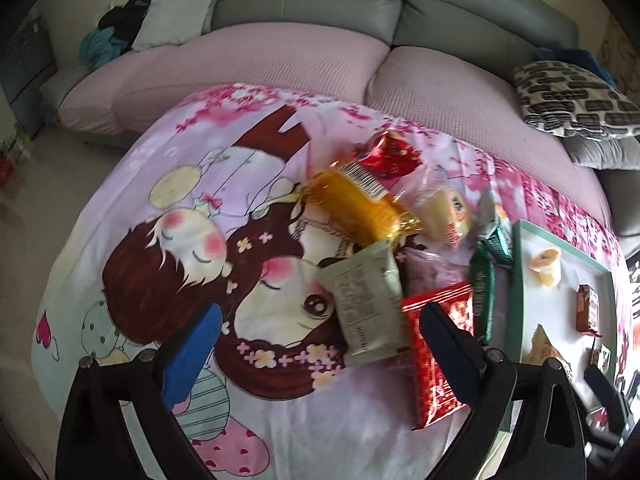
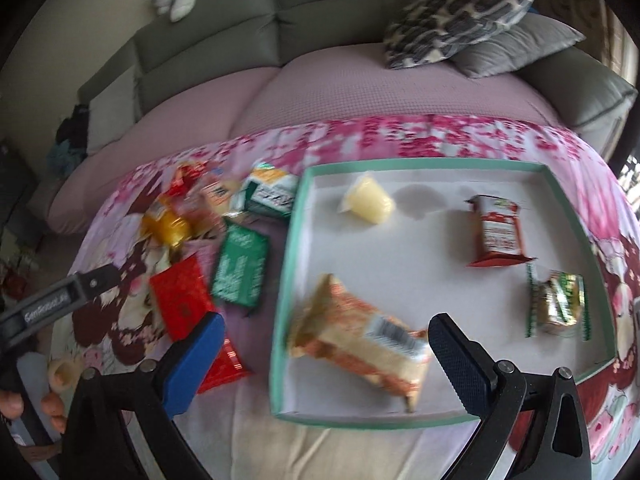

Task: Organize snacks

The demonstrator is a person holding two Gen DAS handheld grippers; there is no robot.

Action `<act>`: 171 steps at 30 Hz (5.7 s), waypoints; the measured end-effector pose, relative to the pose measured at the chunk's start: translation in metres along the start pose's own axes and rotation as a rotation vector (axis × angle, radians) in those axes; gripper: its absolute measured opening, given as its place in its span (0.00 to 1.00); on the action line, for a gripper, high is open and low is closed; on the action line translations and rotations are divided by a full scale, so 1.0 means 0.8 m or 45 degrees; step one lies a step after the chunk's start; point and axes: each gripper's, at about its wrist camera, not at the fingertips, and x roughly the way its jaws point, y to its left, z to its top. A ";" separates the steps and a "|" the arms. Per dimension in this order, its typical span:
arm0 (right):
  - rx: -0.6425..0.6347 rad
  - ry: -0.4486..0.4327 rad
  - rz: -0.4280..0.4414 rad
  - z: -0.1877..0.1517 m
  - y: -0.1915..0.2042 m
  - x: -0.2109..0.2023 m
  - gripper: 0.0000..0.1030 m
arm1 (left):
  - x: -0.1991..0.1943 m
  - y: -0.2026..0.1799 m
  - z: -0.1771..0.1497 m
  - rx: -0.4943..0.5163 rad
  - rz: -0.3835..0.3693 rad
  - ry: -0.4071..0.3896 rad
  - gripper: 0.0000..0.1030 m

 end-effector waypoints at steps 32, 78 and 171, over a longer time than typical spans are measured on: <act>-0.313 0.137 0.162 -0.039 0.134 0.093 0.74 | 0.070 0.022 -0.001 -0.176 -0.063 0.190 0.96; -0.179 0.160 0.135 -0.029 0.106 0.095 0.51 | 0.103 -0.022 0.002 -0.158 -0.111 0.231 0.51; 0.607 -0.183 -0.225 0.033 -0.258 -0.003 0.43 | 0.052 -0.304 -0.013 0.461 -0.434 0.068 0.51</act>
